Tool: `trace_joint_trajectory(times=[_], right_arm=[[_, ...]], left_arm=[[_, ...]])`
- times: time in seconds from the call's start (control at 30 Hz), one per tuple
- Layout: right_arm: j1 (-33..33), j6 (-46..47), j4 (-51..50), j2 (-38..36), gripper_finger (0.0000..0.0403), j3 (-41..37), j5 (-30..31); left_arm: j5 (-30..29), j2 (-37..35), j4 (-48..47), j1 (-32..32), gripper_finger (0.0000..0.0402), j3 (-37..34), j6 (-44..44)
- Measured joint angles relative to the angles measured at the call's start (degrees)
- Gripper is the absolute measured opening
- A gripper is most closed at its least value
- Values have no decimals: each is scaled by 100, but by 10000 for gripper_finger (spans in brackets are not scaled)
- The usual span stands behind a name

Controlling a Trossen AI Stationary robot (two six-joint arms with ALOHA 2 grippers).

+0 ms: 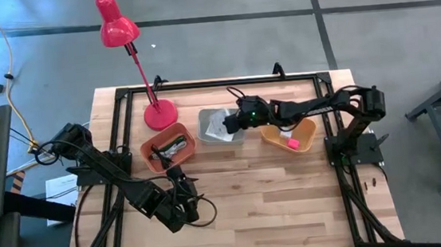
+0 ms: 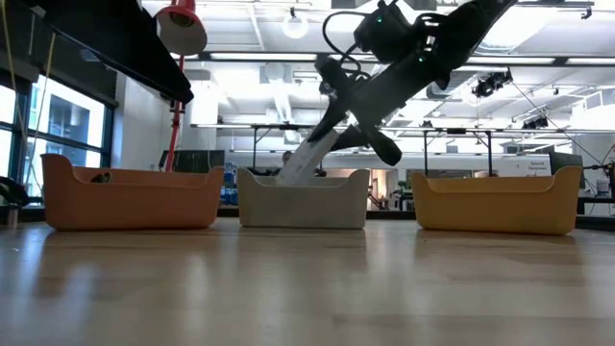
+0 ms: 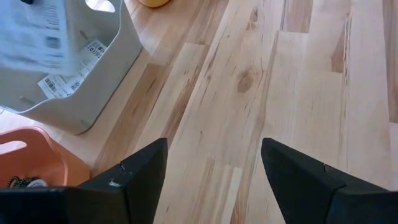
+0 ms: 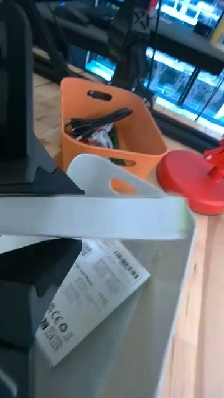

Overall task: Pick and place items into bin
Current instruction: Put the white card reader box into the gray bin, then return to Home Position

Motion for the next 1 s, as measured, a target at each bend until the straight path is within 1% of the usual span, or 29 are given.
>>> trace_joint_trajectory(times=[0.13, 0.37, 0.67, 0.87, 1.0], right_arm=[[-74, 7, 155, 0, 114, 0, -2], [-190, -7, 142, 0, 138, 0, 17], [-360, -349, 196, -50, 142, 0, 82], [-539, -733, 253, -429, 142, 0, 195], [-612, -1033, 214, -797, 142, 0, 58]], left_arm=[[0, 0, -2, 0, 248, 0, 0], [0, 0, -2, 0, 248, 2, -2], [0, 0, -2, 0, 248, 2, -40], [0, 2, 0, 0, 248, 2, -44], [-50, 2, 3, 0, 248, 2, -44]])
